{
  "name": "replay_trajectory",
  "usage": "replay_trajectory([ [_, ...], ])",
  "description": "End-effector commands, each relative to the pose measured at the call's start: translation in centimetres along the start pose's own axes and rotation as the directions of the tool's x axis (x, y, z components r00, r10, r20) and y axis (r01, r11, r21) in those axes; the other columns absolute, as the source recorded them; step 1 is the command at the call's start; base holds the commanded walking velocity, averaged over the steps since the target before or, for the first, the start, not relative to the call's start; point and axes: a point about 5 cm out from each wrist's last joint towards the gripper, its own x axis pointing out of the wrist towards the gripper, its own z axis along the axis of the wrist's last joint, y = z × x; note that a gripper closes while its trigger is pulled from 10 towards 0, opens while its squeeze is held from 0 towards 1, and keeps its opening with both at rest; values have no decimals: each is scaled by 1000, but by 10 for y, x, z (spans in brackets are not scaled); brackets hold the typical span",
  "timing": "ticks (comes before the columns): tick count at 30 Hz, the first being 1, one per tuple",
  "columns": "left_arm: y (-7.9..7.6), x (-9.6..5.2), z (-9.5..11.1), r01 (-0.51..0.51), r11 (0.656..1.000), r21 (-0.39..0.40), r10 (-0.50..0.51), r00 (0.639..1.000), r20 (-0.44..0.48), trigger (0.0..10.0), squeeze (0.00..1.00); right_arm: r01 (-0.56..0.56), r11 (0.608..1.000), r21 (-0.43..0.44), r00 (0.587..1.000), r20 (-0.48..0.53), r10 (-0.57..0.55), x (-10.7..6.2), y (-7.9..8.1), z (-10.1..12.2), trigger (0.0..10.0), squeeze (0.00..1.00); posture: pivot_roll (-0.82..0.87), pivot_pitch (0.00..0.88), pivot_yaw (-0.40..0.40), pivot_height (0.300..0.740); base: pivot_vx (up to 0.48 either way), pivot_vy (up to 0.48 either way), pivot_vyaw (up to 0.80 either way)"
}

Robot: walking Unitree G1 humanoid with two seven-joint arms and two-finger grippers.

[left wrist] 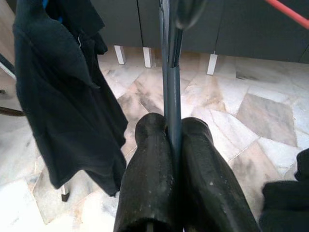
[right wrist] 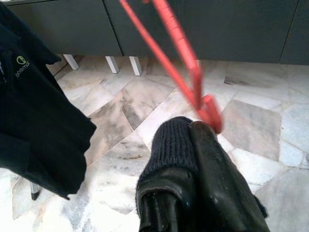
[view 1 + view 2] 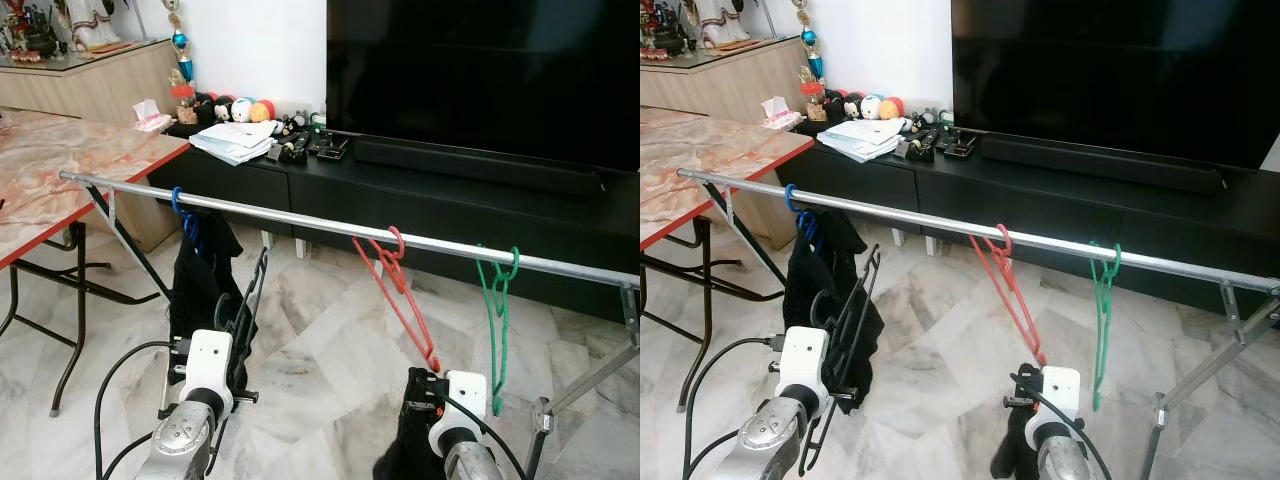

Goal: Hang hanger

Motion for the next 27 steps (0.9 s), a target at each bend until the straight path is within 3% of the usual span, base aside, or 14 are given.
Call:
replay_trajectory([
  [1, 4, -2, 1, -13, 1000, -7, 13, 1000, 1, 10000, 0, -3, 1000, 10, 1000, 26, 2, 3, 3, 7, 10000, 0, 49, 0, 48, 740, 0, 480, 0],
  [17, 3, -3, 0, -7, 1000, -15, 7, 1000, -1, 10000, 0, 1, 1000, 3, 1000, 15, -1, 6, 5, 10, 10000, 0, 55, 1, 39, 740, 0, 477, 0],
  [27, 2, -3, 0, 15, 1000, 0, -15, 1000, -1, 10000, 0, 14, 1000, 3, 1000, -11, -14, 8, 4, 7, 10000, 0, 54, 2, 43, 740, 0, 0, -640],
])
